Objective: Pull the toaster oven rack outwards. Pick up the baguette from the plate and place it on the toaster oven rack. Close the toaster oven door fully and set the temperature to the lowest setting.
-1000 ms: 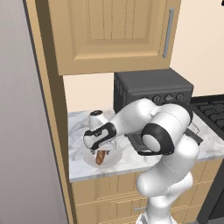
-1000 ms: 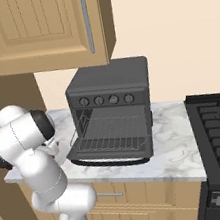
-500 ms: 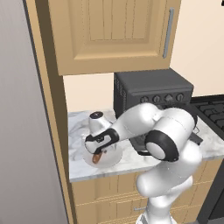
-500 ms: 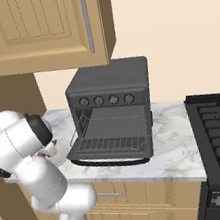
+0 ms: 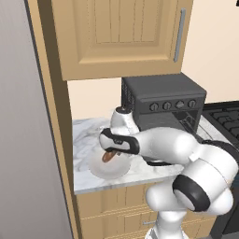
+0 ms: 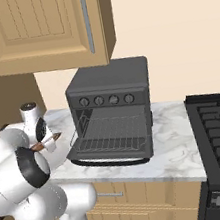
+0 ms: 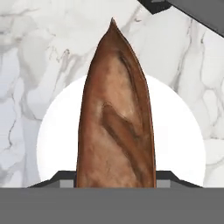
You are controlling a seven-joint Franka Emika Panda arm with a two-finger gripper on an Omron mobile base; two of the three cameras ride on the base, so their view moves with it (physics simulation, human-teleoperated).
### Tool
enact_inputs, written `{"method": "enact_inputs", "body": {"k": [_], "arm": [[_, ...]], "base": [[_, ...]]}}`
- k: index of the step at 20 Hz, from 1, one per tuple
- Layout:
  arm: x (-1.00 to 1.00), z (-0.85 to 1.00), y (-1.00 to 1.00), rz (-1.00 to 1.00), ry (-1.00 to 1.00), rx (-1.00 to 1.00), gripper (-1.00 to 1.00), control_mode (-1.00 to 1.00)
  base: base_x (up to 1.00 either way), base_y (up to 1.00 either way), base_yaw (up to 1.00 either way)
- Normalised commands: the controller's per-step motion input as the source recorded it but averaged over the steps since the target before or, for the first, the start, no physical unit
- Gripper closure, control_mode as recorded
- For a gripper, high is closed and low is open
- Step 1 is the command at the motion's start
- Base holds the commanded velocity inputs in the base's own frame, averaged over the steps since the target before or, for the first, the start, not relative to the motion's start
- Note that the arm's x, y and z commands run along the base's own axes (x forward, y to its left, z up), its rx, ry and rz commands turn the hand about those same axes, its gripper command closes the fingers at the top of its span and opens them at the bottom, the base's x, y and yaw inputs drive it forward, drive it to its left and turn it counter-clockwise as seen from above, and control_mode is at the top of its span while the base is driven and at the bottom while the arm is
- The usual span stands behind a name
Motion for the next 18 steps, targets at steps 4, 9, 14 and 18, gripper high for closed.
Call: {"method": "enact_inputs", "body": {"k": [4,9,14,18], "arm": [[-0.02,0.69,-0.49,-0.21,0.03,0.13,1.00,-1.00],[0.00,0.30,-0.57,-0.23,0.06,0.02,1.00,-1.00],[0.09,0.13,-0.60,-0.25,0.18,0.00,1.00,-1.00],[0.24,0.16,-0.60,-0.16,0.15,0.00,1.00,-1.00]], "base": [[0.00,0.00,0.00],[0.00,0.00,0.00],[0.00,0.00,0.00],[0.00,0.00,0.00]]}}
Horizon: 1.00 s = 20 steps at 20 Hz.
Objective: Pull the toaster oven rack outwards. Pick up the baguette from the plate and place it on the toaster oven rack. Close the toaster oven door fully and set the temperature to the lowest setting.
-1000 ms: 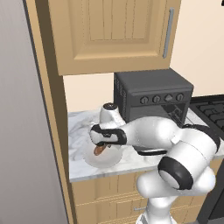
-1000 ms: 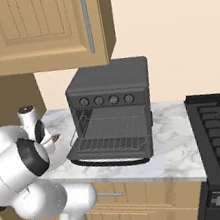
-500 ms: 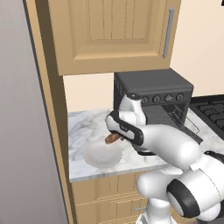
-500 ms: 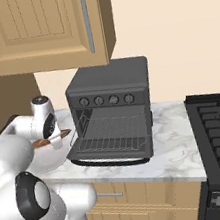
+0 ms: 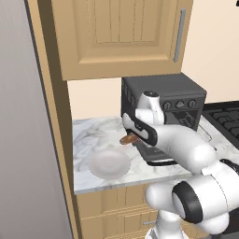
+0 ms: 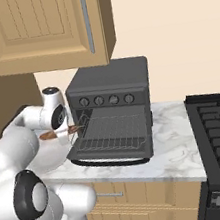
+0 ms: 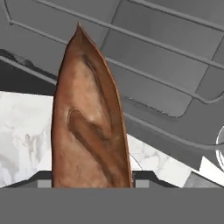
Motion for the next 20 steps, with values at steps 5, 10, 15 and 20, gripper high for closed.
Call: {"method": "enact_inputs", "body": {"k": [5,10,15,20], "arm": [[0.14,0.01,-0.75,-0.07,0.08,0.00,1.00,-1.00],[0.00,0.00,-0.70,-0.03,0.00,0.00,1.00,-1.00],[0.04,0.00,-0.68,-0.02,-0.04,0.00,1.00,-1.00],[0.11,0.00,-0.67,-0.02,-0.04,0.00,1.00,-1.00]], "base": [[0.00,0.00,0.00],[0.00,0.00,0.00],[0.00,0.00,0.00],[0.00,0.00,0.00]]}}
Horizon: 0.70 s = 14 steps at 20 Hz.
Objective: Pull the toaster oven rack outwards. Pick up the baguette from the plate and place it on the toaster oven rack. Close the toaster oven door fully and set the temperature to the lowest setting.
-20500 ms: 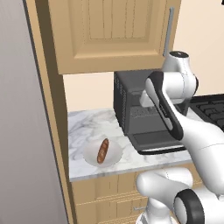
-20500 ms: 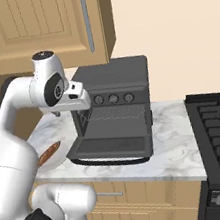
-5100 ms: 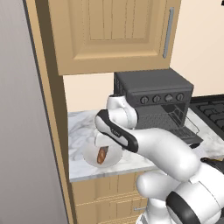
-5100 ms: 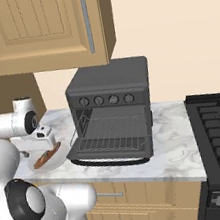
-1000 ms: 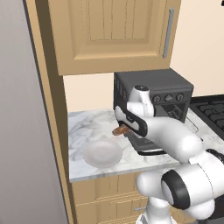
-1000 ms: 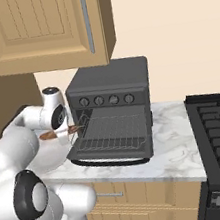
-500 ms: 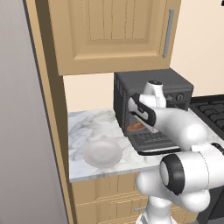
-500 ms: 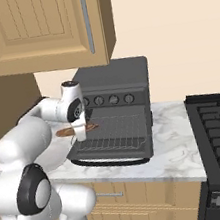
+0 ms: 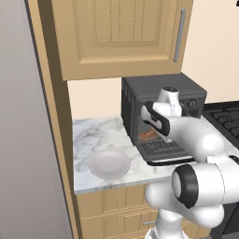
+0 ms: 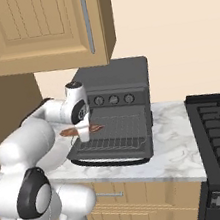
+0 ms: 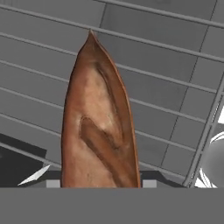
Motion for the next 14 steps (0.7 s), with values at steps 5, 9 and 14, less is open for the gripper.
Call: {"method": "enact_inputs", "body": {"k": [5,9,14], "arm": [[0.15,-0.02,-0.62,-0.01,-0.02,0.00,1.00,-1.00],[-0.22,-0.10,-0.55,-0.02,-0.23,0.00,1.00,-1.00],[-0.54,-0.04,-0.14,-0.03,-0.40,0.00,1.00,-1.00]], "base": [[0.00,0.00,0.00],[0.00,0.00,0.00],[0.00,0.00,0.00]]}}
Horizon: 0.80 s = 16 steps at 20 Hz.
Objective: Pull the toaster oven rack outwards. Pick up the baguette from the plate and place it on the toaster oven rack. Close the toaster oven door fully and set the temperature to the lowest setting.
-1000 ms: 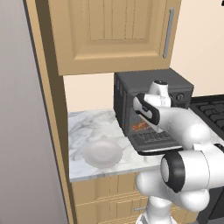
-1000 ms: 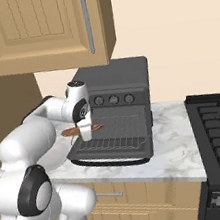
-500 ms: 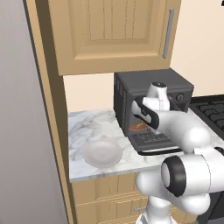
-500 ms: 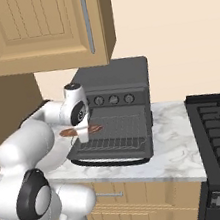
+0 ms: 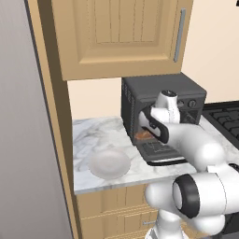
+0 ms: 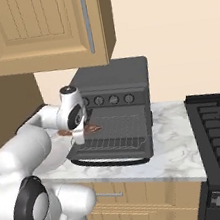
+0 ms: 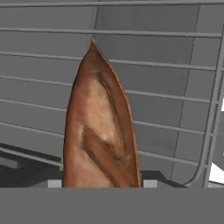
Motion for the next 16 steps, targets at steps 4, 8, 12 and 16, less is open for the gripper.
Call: {"method": "enact_inputs", "body": {"k": [4,8,12,16], "arm": [[-0.60,0.00,0.00,0.00,-0.43,0.00,1.00,-1.00],[-0.65,0.00,0.00,0.00,-0.38,-0.02,1.00,-1.00],[-0.21,0.03,-0.02,0.00,-0.15,0.00,1.00,-1.00],[0.01,0.26,-0.17,-0.01,0.00,0.01,1.00,-1.00]], "base": [[0.00,0.00,0.00],[0.00,0.00,0.00],[0.00,0.00,0.00],[0.00,0.00,0.00]]}}
